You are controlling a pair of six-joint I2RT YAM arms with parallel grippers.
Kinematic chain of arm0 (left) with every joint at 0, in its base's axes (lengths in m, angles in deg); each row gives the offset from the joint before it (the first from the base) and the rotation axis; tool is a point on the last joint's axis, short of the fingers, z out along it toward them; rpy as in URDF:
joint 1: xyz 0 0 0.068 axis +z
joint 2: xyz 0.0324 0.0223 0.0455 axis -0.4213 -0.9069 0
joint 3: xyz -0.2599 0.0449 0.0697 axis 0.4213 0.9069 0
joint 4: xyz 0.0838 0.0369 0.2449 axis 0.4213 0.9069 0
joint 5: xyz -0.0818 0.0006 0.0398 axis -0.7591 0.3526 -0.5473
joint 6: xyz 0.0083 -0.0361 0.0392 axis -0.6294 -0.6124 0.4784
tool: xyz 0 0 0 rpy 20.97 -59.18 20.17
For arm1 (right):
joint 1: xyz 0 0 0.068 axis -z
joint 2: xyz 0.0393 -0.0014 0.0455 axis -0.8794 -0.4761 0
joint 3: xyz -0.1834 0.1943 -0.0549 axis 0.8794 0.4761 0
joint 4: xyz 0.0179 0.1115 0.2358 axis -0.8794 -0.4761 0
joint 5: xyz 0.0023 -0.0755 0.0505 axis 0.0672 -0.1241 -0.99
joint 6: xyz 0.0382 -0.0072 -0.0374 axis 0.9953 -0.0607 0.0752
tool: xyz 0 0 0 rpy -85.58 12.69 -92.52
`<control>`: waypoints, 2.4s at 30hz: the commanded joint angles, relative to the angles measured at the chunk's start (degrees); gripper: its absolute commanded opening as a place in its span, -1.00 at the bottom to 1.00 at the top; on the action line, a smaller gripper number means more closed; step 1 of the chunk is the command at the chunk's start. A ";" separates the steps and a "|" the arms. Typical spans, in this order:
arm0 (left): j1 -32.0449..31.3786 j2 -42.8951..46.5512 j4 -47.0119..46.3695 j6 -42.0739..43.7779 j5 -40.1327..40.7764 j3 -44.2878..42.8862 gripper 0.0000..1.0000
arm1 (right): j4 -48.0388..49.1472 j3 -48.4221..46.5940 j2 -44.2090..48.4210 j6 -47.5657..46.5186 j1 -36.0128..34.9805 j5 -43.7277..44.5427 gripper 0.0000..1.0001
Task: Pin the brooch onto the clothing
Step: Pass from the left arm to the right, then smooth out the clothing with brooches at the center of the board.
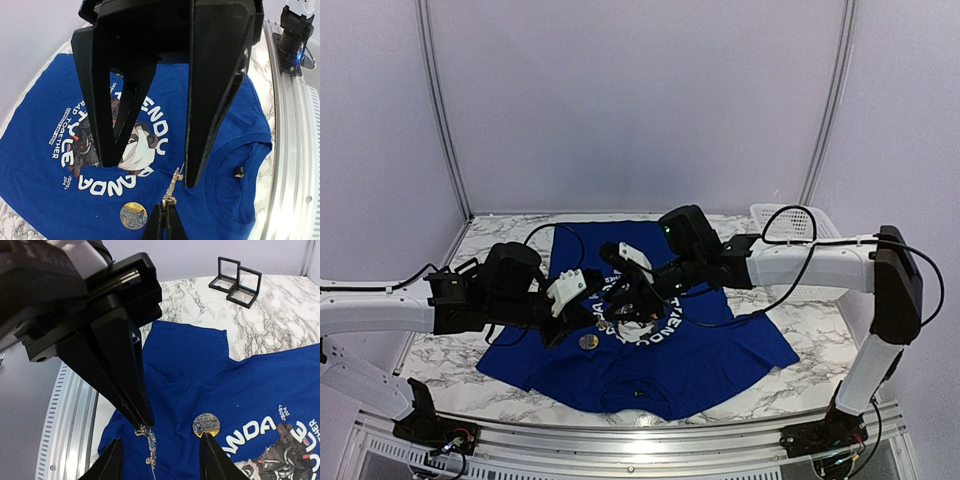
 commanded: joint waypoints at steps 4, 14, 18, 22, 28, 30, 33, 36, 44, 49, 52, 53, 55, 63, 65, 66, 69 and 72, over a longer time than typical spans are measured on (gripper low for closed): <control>-0.37 0.82 0.98 0.18 0.46 -1.95 -1.00 | 1.02 0.06 -3.21 1.14 -1.25 -2.00 -0.11; -0.37 0.85 0.97 -0.02 0.11 -1.89 -1.00 | 2.62 1.25 -3.73 2.35 -1.53 -1.26 -0.42; -0.46 0.88 0.97 -0.09 0.00 -2.05 -1.00 | 2.57 0.60 -4.36 2.36 -1.71 -1.41 -0.47; -0.46 0.69 0.97 -0.13 -0.43 -2.23 -1.00 | 2.82 0.20 -4.36 2.23 -1.79 -1.64 -0.56; -0.55 0.53 0.80 -0.09 -0.52 -2.41 -1.00 | 3.87 0.47 -4.70 2.67 -1.85 -2.25 -0.71; -0.59 0.49 0.80 -0.15 -0.60 -2.38 -1.00 | 4.27 0.53 -4.58 2.81 -1.97 -2.32 -0.82; -0.63 0.49 0.80 -0.26 -0.74 -2.27 -1.00 | 4.44 0.65 -4.34 2.82 -1.93 -2.40 -0.97; -0.63 0.53 0.84 -0.26 -0.76 -2.27 -1.00 | 4.72 0.85 -3.92 2.73 -1.97 -2.26 -1.00; -0.63 1.56 0.71 -1.72 1.04 -2.86 -0.68 | 6.55 1.97 -2.24 3.83 -1.80 -2.16 -1.00; -0.55 5.33 -1.85 -2.31 1.66 -2.11 -0.13 | 11.25 4.29 0.59 7.24 -0.30 -3.59 -1.00; -0.35 6.51 -2.75 -3.38 3.11 -0.82 0.03 | 15.79 6.49 2.62 10.83 1.86 -3.99 -1.00; -0.23 6.50 -2.80 -4.25 3.80 -0.53 0.05 | 17.19 7.17 3.15 12.51 2.78 -3.86 -1.00; 0.25 5.94 -4.76 -7.29 6.18 -0.20 0.06 | 20.32 9.01 4.00 18.47 4.86 -3.10 -1.00; 1.85 1.29 -7.12 -21.06 14.29 3.79 0.07 | 24.65 16.74 9.24 28.49 11.20 9.32 -1.00; 2.42 -0.13 -7.82 -26.01 15.78 5.78 0.07 | 25.42 19.25 10.62 30.96 12.76 11.70 -1.00; 2.70 -0.72 -8.35 -28.28 16.32 7.08 0.07 | 25.76 20.60 11.14 32.10 13.68 13.11 -1.00; 4.13 -2.21 -7.59 -35.99 20.54 10.74 0.06 | 24.00 23.98 11.60 34.88 15.28 17.08 -1.00; 6.44 -2.99 -5.93 -43.22 24.04 13.92 0.02 | 23.00 27.07 10.78 37.26 16.61 18.96 -1.00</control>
